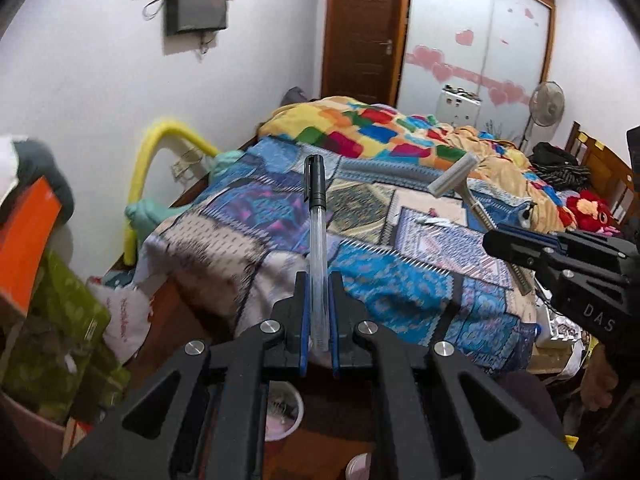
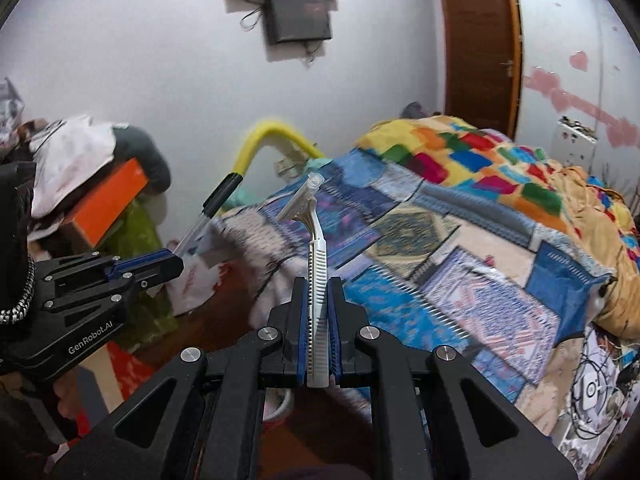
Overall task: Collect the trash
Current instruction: 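Carry the pen and razor in both tools down over the white bin, then open the left tool to drop the pen into the bin while the right tool drops the razor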
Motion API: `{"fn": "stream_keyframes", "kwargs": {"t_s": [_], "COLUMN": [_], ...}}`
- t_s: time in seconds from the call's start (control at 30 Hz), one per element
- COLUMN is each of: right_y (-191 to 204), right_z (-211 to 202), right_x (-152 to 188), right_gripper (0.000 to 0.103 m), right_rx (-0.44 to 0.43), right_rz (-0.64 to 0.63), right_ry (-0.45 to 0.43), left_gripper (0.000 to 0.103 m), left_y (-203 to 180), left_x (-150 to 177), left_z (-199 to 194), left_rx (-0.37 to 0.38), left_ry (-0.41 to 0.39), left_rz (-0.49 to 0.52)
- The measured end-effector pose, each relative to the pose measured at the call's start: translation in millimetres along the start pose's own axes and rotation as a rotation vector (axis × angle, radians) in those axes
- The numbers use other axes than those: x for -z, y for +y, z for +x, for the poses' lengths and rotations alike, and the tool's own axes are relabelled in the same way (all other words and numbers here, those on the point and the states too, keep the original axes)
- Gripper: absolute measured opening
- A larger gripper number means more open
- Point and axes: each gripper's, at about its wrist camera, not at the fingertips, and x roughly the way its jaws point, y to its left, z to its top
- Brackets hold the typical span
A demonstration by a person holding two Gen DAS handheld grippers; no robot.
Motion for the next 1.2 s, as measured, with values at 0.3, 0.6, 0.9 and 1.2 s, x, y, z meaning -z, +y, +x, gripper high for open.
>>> {"fn": "stream_keyframes", "kwargs": {"t_s": [0.3, 0.6, 0.9, 1.2], "right_y": [57, 99, 102, 104], "right_z": [52, 123, 202, 281], "right_x": [27, 62, 105, 140], "right_gripper": [0.009, 0.009, 0.009, 0.009], "right_rx": [-0.076, -0.128, -0.133, -0.145], "right_rz": [-0.089, -0.145, -0.127, -0.102], "right_ry": [0.130, 0.301, 0.510, 0.687], "left_gripper": [0.007, 0.007, 0.007, 0.007], "left_y": [62, 107, 134, 154], "left_x": [56, 113, 180, 226], "left_z": [10, 50, 126, 177], "left_rx": [-0.066, -0.119, -0.109, -0.100], "left_ry": [0.102, 0.246, 0.433, 0.569], "left_rz": [-0.114, -0.192, -0.335, -0.460]}}
